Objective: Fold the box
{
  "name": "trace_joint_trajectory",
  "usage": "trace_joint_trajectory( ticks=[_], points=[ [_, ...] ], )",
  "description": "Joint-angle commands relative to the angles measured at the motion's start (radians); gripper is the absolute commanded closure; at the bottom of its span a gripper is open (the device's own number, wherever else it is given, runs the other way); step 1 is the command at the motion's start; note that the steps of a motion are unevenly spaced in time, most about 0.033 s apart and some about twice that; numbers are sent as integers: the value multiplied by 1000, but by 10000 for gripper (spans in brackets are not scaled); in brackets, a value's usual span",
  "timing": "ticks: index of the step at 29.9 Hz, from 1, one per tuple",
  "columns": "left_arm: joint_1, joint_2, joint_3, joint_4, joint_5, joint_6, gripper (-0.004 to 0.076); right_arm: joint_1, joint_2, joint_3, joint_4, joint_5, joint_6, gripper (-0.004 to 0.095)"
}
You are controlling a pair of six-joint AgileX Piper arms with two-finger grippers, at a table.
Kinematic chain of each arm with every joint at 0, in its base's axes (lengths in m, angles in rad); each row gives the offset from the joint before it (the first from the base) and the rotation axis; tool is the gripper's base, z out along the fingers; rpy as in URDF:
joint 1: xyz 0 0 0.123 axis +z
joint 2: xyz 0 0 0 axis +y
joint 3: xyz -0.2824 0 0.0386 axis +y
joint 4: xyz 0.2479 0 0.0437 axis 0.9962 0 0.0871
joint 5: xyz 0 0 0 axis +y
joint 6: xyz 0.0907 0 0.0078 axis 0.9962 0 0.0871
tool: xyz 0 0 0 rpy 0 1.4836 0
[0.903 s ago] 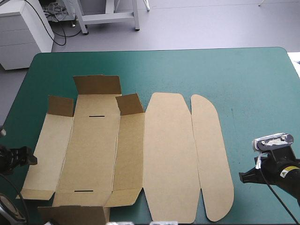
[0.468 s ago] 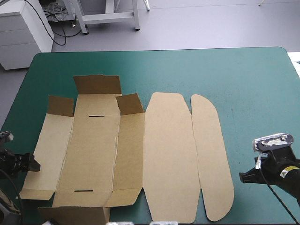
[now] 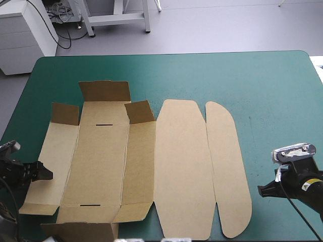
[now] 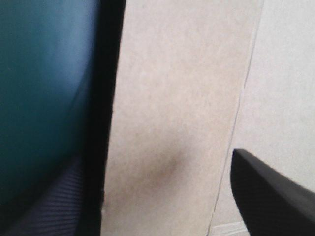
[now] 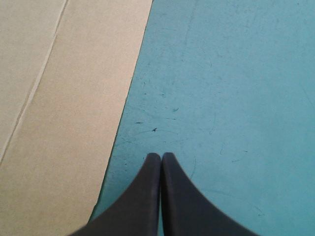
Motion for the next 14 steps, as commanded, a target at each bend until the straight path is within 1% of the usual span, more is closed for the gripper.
trace_joint_trajectory(
  ticks=[1,14],
  points=[
    [-3,-2,17,-46,97,14,162,-6,0,-27,-9,-54,-7,928],
    [-3,9,94,-128,97,25,165,-6,0,-27,-5,-54,-7,927]
  ],
)
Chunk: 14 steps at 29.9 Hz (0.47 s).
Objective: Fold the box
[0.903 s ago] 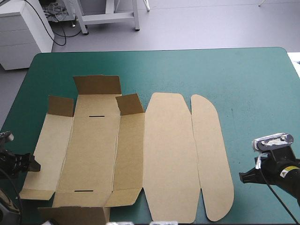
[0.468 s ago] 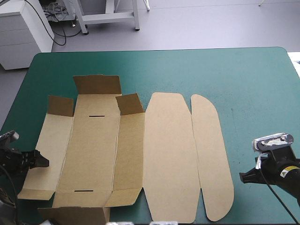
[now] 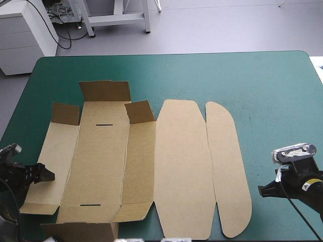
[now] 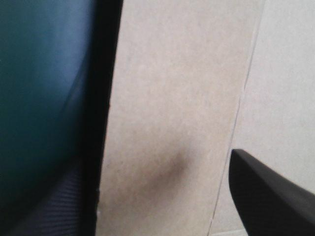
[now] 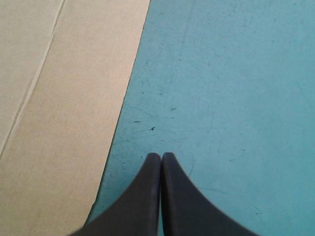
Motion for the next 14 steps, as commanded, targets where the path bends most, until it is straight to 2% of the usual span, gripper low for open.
trace_joint_trajectory(
  ticks=[1,6,14],
  points=[
    [-13,6,31,-86,129,-1,165,-6,0,-27,3,-54,-7,928],
    [-35,6,31,-83,129,-17,165,-6,0,-27,3,-56,-7,928],
    [-197,6,31,-85,129,-17,165,-6,0,-27,3,-67,-7,927]
  ],
)
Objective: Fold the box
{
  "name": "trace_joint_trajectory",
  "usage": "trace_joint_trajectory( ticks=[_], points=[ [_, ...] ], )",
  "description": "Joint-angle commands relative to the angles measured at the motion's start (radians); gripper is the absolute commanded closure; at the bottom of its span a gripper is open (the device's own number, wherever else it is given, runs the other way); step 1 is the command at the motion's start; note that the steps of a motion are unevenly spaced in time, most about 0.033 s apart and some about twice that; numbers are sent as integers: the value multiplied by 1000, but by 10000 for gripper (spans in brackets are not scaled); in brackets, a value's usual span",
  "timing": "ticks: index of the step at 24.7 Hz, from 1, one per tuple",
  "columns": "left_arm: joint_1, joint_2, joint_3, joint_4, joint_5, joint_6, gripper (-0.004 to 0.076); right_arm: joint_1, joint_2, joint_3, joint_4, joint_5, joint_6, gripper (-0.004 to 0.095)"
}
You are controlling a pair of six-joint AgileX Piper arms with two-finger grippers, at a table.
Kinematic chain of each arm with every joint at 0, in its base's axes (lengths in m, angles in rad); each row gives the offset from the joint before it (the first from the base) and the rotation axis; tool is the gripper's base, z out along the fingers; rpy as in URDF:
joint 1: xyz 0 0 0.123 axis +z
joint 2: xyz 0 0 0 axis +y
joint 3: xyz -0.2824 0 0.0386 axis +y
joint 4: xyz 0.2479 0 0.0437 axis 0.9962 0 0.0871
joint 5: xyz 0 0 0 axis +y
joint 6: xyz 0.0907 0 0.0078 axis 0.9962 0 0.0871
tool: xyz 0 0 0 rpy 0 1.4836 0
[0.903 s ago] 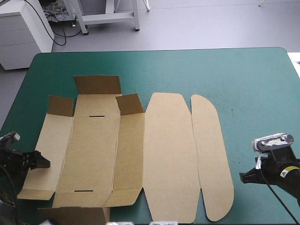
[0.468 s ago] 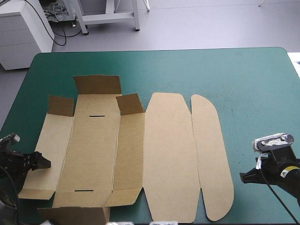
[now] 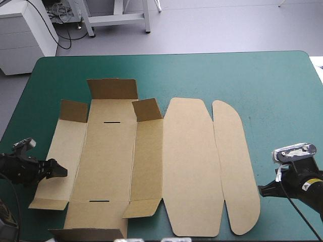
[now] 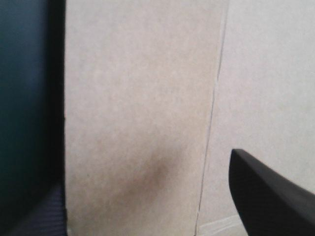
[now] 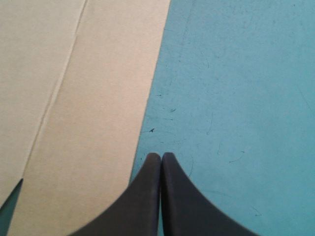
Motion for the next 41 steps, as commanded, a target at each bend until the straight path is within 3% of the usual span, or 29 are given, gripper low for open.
trace_joint_trajectory(
  ticks=[1,9,20,23,29,41],
  points=[
    [-73,6,21,-36,117,-9,165,-6,0,-27,3,-68,-7,928],
    [-123,6,21,-120,117,10,246,-6,0,-27,10,-77,-7,928],
    [-191,31,19,-198,117,37,253,-6,0,-27,18,-79,-7,928],
    [-191,31,19,-188,117,37,365,-6,0,-27,18,-79,-7,927],
    [-191,31,19,-161,117,24,722,-6,0,-27,18,-79,-7,928],
    [-191,31,19,-107,117,2,730,-6,0,-27,18,-79,-7,928]
  ],
)
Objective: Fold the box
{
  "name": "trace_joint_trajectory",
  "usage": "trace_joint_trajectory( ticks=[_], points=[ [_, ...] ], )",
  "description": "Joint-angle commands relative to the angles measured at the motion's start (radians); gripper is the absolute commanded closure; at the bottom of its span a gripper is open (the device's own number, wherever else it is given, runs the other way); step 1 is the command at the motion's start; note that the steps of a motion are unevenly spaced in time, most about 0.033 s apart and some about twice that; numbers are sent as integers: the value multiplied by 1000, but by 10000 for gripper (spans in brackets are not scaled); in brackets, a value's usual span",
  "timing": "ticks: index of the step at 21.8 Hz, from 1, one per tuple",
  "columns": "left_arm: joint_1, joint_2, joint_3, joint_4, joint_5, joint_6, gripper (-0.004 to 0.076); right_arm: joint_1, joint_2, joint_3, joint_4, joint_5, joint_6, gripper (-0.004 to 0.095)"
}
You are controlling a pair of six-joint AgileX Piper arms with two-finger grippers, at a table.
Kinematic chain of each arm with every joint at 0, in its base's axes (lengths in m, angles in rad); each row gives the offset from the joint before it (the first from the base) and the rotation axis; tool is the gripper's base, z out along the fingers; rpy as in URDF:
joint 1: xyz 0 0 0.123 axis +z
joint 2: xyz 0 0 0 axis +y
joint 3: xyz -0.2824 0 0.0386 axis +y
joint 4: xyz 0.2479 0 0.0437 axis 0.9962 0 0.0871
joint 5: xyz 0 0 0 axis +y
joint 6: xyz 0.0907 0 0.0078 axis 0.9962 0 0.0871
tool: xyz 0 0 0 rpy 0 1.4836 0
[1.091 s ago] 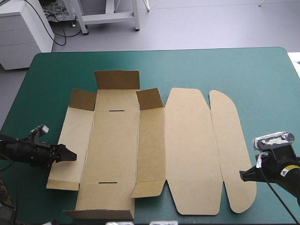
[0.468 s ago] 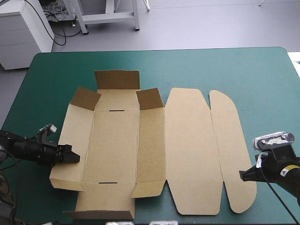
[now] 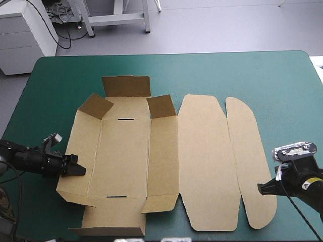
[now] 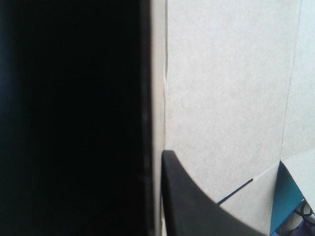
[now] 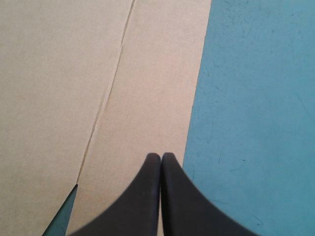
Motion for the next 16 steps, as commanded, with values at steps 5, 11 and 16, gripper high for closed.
trace_joint_trajectory(
  ticks=[5,11,16],
  points=[
    [-9,-27,-13,50,91,-1,733,-6,0,-27,6,-54,-7,928],
    [-143,-39,-226,84,91,-30,734,-6,0,-27,6,-52,-7,928],
    [-391,-39,-656,415,68,-177,734,-6,0,-27,6,-41,-7,928]
  ],
)
